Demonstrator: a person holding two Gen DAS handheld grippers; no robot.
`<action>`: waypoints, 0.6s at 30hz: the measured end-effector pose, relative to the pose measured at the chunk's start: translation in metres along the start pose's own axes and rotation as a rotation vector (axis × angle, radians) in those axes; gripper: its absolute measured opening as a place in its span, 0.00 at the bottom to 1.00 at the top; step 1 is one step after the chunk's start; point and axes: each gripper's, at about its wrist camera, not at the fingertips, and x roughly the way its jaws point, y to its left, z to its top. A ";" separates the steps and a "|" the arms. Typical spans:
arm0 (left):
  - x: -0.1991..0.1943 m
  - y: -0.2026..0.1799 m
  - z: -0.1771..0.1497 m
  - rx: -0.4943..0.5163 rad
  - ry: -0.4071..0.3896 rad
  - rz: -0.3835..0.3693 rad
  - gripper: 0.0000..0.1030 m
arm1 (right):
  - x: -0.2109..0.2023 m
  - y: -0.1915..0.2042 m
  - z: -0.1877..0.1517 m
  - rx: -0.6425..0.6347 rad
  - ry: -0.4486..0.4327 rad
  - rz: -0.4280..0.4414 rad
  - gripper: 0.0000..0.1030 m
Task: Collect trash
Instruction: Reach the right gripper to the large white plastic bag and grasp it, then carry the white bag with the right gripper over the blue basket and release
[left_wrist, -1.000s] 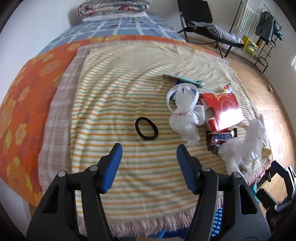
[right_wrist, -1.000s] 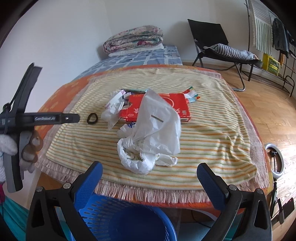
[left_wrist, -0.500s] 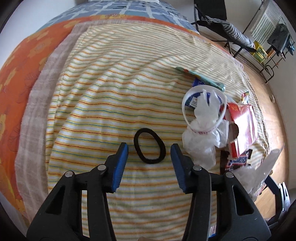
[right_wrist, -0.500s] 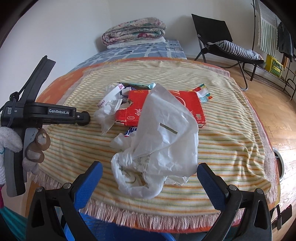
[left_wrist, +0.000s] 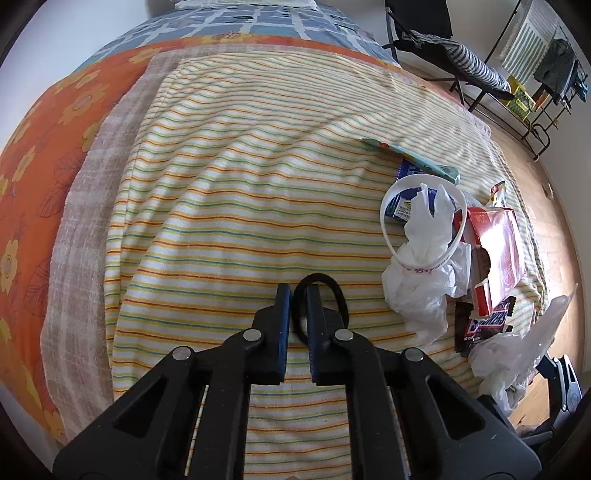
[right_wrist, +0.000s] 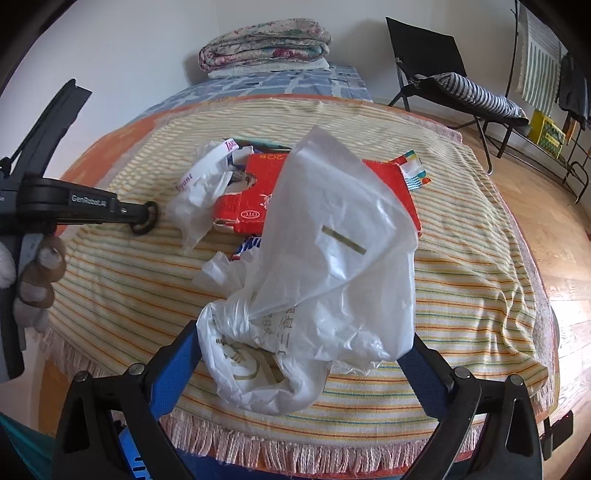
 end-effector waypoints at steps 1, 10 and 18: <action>0.000 0.001 0.000 -0.002 -0.002 0.000 0.05 | 0.000 0.000 -0.001 -0.002 0.003 0.002 0.93; -0.013 0.007 -0.003 0.001 -0.033 -0.003 0.04 | -0.012 -0.004 -0.005 0.014 -0.007 0.045 0.64; -0.029 0.012 -0.004 -0.013 -0.060 -0.029 0.03 | -0.033 -0.015 -0.011 0.051 -0.048 0.078 0.62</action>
